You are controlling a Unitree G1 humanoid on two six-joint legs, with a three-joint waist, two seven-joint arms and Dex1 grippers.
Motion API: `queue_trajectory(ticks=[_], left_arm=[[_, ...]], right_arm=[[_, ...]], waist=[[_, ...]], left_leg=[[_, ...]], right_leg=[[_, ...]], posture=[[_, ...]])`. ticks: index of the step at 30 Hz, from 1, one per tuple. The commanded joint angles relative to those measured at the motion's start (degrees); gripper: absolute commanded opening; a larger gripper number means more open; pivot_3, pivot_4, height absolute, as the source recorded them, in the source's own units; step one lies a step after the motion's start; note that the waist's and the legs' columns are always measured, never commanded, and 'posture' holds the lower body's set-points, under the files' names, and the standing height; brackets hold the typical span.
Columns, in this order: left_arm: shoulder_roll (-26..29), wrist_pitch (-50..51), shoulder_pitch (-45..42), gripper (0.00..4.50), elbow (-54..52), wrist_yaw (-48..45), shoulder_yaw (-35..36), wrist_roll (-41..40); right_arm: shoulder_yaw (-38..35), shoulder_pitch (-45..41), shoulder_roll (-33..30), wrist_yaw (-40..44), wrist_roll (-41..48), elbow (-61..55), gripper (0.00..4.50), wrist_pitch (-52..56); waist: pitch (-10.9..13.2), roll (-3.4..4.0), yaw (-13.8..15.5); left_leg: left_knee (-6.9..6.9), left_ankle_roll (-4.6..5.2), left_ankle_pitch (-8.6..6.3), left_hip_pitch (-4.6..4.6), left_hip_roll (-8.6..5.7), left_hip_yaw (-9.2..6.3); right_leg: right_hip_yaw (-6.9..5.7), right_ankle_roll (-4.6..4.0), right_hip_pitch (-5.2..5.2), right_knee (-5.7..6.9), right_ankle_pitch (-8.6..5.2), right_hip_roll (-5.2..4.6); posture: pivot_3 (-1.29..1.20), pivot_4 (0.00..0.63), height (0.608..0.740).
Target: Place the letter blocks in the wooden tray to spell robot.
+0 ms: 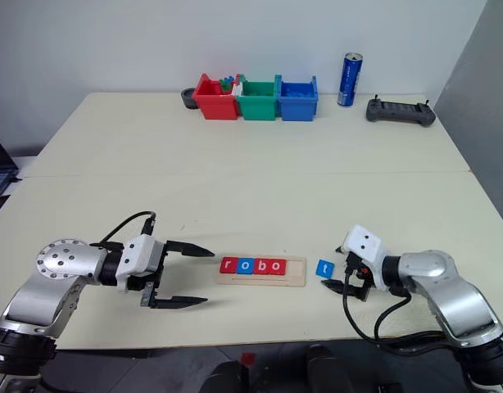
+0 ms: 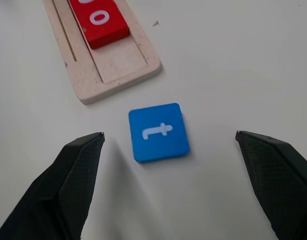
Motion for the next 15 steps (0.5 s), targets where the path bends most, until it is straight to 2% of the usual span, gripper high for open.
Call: queue_trajectory(ticks=[1,5,8,15], left_arm=[[-0.18,0.85,-1.48,4.50,-2.06,0.63,-0.38,-0.18],[-0.11,3.89,-3.16,4.50,-4.49,1.59,-1.06,-0.69],[0.13,5.57,-3.63,4.50,-5.76,1.95,-0.95,-1.02],[0.82,5.36,-2.16,4.50,-5.50,1.52,0.42,-0.97]], right_arm=[[-0.53,-0.07,1.11,-1.16,1.34,-0.81,4.49,0.07],[2.10,-0.30,2.24,-1.70,-0.13,1.48,4.49,-1.77],[3.08,-0.64,2.30,-2.07,-1.08,2.49,3.95,-2.86],[3.26,-1.19,1.58,-0.96,-0.03,1.83,1.48,-3.38]], waist=[[0.00,0.00,0.01],[-0.01,-0.01,0.04],[-0.01,-0.02,-0.07],[-0.01,-0.02,-0.11]], left_leg=[[0.00,0.00,0.00,0.00,0.00,0.00],[0.01,0.00,0.00,-0.01,0.00,-0.01],[0.01,0.00,0.00,0.00,0.00,0.01],[0.00,0.00,0.00,0.02,0.01,-0.01]], right_leg=[[0.01,0.00,0.00,0.00,0.00,0.00],[0.00,0.00,0.00,0.00,0.00,0.00],[0.01,0.00,0.01,0.00,0.00,0.00],[0.00,0.00,0.01,0.00,0.00,0.02]], posture=[[0.00,0.150,0.740],[0.00,0.150,0.740],[0.00,0.150,0.740],[0.00,0.150,0.740]])
